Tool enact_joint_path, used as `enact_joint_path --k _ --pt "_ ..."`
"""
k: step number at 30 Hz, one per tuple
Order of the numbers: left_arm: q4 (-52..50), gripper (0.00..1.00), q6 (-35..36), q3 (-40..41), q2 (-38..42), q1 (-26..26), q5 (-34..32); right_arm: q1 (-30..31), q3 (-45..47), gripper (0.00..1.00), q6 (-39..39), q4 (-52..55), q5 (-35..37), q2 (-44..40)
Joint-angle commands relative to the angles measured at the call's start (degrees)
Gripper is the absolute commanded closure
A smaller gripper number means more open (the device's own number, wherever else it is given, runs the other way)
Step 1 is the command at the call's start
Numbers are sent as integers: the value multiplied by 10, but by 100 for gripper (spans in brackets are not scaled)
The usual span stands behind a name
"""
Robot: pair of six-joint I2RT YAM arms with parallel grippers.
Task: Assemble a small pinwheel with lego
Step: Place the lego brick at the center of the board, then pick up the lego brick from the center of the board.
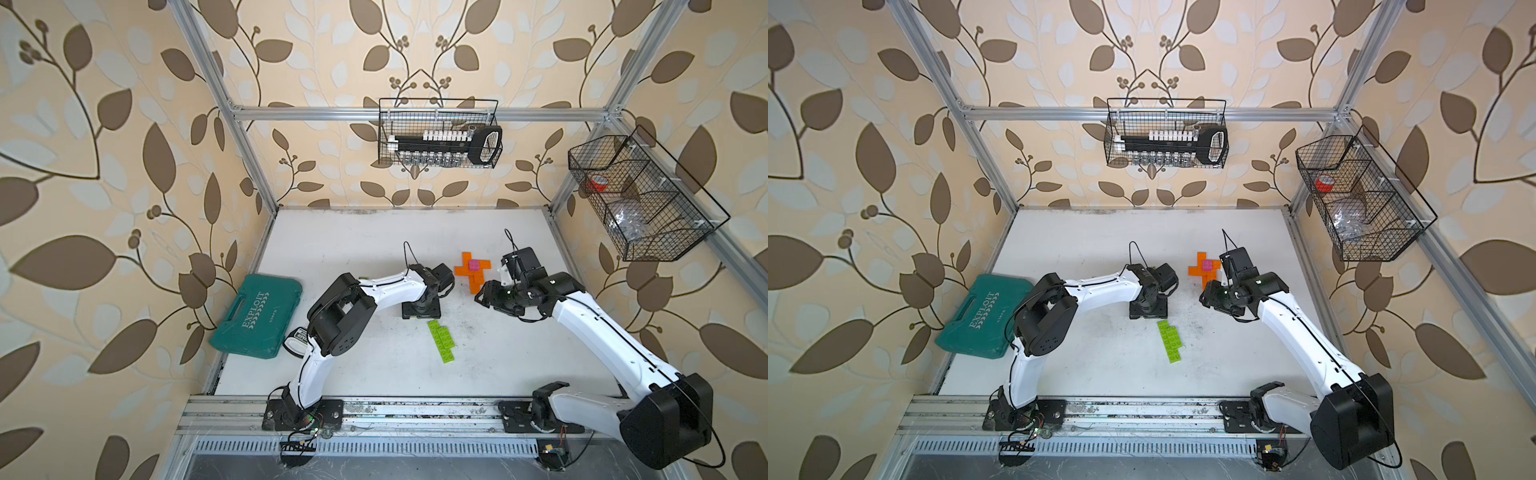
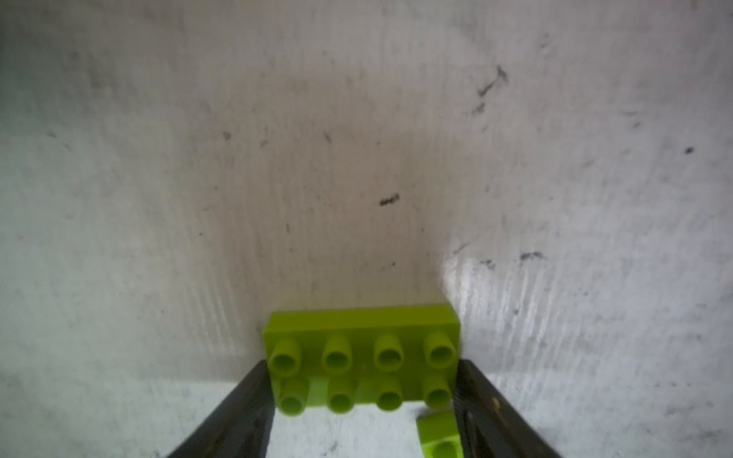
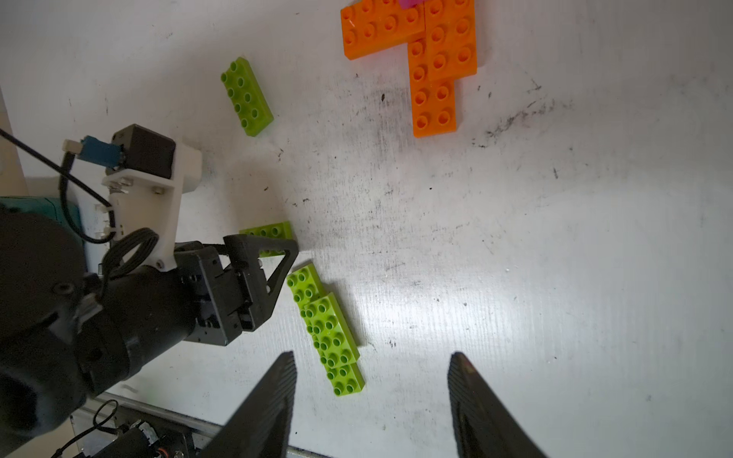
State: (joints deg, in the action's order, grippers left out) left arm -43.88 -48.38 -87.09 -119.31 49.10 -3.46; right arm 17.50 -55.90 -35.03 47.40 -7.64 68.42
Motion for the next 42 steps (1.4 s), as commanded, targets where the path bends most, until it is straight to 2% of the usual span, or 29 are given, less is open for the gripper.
enact_joint_path --k 1,5,12,19,23,30,36,42 --pt "-1 23 -24 1 16 0 6 1 4 42 -6 12 14 -6" --pt "23 20 -21 10 35 -1 25 2 4 42 0 16 35 -8" --pt "113 21 -10 54 70 -2 78 10 3 42 1 12 41 1" --pt "139 22 12 80 94 -12 80 31 3 43 0 5 59 8" --pt "149 21 22 124 151 -38 67 67 -7 45 31 -18 58 29" --pt "172 21 80 233 311 -52 65 184 -106 52 84 3 86 157" --pt "248 25 68 367 455 -83 130 242 -207 65 106 22 50 303" --pt "364 28 31 473 509 -140 220 254 -294 78 114 63 58 420"
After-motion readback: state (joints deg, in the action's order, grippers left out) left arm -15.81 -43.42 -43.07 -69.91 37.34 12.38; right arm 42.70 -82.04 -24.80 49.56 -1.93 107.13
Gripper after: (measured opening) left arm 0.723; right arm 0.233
